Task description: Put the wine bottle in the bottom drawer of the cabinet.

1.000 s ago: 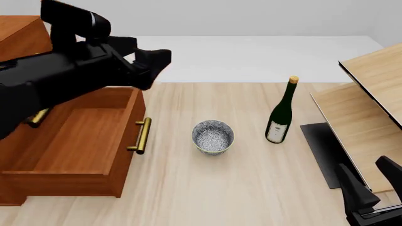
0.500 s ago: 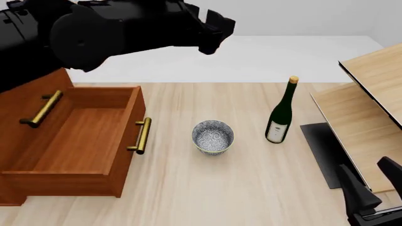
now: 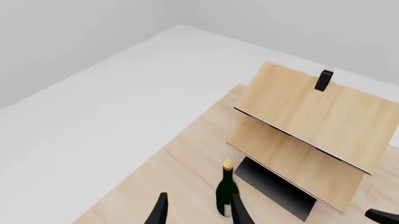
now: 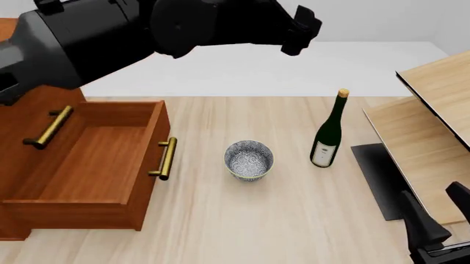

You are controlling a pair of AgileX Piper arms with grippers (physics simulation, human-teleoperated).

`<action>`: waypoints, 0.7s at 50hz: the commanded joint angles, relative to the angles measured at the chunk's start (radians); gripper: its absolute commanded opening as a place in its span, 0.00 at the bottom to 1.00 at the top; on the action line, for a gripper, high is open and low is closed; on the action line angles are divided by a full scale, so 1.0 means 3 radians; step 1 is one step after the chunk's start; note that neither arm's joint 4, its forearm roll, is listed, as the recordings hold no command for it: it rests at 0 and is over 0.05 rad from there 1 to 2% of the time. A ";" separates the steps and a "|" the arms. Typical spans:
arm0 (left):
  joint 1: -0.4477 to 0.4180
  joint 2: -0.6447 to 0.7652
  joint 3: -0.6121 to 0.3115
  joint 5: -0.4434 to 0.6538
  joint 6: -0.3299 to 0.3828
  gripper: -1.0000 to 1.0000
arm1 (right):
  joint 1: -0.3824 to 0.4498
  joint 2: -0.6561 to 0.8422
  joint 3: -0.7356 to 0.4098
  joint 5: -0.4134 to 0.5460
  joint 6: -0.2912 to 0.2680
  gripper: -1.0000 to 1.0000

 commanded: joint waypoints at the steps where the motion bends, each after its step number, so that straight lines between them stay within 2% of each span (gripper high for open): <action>1: -0.0076 0.0288 -0.0382 0.0157 0.0020 1.00 | -0.0006 -0.0009 -0.0002 0.0011 0.0007 1.00; 14: -0.0056 0.0599 -0.0738 0.0265 0.0012 1.00 | 0.0012 -0.0010 -0.0006 0.0022 0.0003 1.00; 26: -0.0091 0.0701 -0.0601 0.0116 -0.0043 1.00 | 0.0005 -0.0011 -0.0005 0.0024 0.0003 1.00; 35: -0.0091 0.0790 -0.0619 0.0077 -0.0069 1.00 | 0.0002 -0.0012 -0.0011 0.0033 0.0004 1.00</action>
